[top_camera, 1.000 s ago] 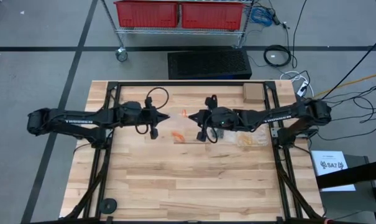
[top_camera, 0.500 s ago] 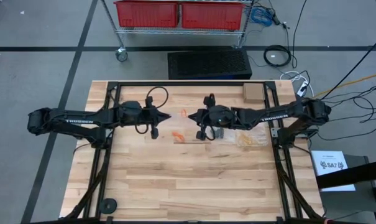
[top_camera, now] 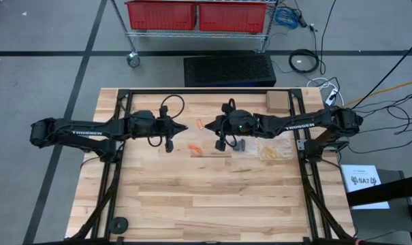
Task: Sort rubber bands
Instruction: Put the orange rubber band into the transparent zip bag
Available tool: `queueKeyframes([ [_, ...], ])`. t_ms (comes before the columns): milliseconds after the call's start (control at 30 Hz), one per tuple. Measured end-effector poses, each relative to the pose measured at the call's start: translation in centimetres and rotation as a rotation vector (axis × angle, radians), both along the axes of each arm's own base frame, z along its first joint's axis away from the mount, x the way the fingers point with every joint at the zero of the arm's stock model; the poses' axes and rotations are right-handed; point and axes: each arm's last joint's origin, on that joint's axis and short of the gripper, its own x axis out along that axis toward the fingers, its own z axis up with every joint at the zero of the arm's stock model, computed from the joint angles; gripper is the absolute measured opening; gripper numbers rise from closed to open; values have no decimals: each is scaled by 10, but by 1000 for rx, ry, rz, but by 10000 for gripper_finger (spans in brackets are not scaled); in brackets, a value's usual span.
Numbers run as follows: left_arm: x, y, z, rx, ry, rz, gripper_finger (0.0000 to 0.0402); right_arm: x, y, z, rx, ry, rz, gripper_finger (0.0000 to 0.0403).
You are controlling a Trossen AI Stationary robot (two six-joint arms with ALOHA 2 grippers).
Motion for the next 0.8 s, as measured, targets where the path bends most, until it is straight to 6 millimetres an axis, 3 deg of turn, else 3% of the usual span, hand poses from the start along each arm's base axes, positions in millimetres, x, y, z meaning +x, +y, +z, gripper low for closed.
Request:
queueKeyframes([
  [300,0,0,0,-2,-6,1,0,10,-4,-11,59,15,17,0],
  [467,0,0,2,0,-16,0,0,27,-4,-9,100,45,80,0],
  [633,1,0,2,1,-19,0,0,41,-6,-15,132,209,68,3],
  [800,0,0,1,0,-9,0,0,43,-9,-7,173,336,37,36],
])
